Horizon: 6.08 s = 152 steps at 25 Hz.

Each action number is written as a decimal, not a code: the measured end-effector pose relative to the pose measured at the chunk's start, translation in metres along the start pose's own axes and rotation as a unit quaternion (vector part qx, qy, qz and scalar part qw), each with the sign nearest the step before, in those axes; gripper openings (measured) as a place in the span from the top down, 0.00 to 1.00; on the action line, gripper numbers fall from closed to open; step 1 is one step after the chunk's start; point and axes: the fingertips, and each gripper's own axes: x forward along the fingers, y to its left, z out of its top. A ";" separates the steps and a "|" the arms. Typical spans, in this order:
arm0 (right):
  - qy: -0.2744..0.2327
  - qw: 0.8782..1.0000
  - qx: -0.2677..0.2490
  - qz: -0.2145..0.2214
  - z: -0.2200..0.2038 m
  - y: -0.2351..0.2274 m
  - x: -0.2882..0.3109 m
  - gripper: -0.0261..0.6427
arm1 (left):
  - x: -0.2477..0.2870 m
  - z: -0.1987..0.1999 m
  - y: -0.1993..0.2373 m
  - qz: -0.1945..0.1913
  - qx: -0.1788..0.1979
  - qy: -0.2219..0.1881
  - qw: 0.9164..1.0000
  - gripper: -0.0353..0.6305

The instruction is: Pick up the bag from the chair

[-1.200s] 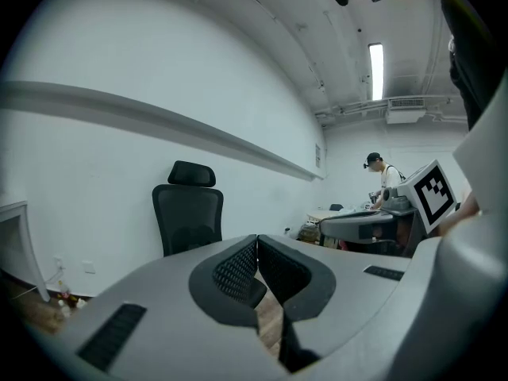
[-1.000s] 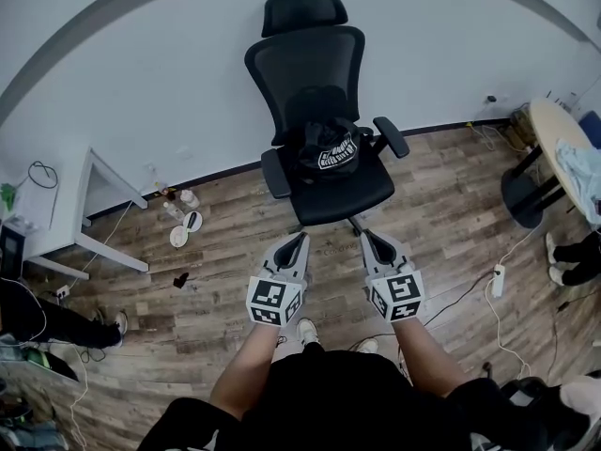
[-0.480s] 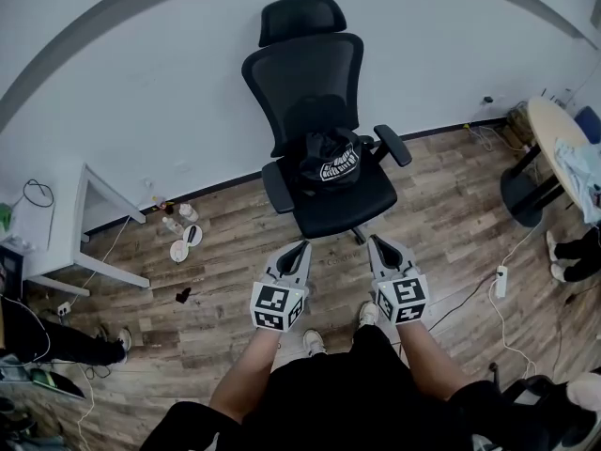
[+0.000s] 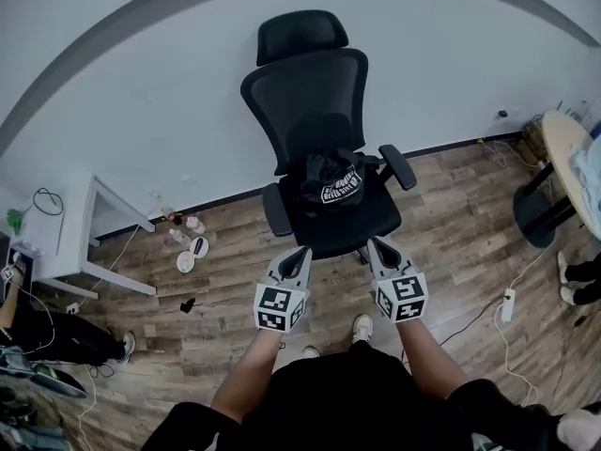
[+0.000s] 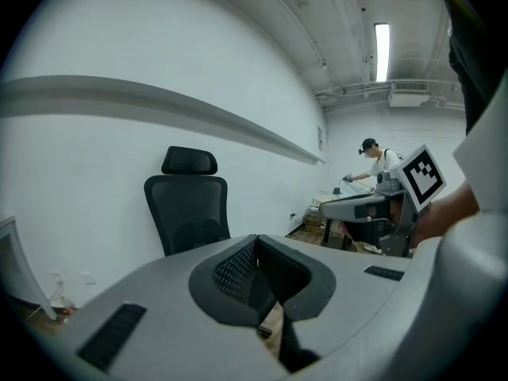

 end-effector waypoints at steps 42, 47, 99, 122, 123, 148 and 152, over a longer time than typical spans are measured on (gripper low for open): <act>0.065 0.993 -0.014 0.101 0.023 -0.108 0.238 0.93 | 0.211 0.033 0.116 0.045 -0.030 0.043 0.998 0.91; 0.081 0.992 -0.027 0.093 0.025 -0.107 0.274 0.93 | 0.232 0.035 0.149 0.030 -0.034 0.045 0.998 0.91; 0.335 0.897 -0.130 0.256 -0.128 -0.164 0.464 0.53 | 0.411 -0.128 0.235 0.039 -0.164 0.290 0.942 0.48; 0.422 0.839 -0.206 0.275 -0.193 -0.169 0.483 0.83 | 0.439 -0.191 0.219 -0.044 -0.135 0.372 0.917 0.76; 0.407 0.851 -0.194 0.270 -0.185 -0.170 0.480 0.83 | 0.436 -0.183 0.219 -0.034 -0.133 0.355 0.925 0.78; 0.048 0.972 -0.052 0.226 0.065 -0.175 0.415 0.86 | 0.359 0.123 0.220 0.070 -0.006 -0.030 0.997 0.85; -0.011 0.973 -0.059 0.221 0.133 -0.168 0.408 0.86 | 0.339 0.185 0.226 0.086 0.031 -0.064 0.994 0.85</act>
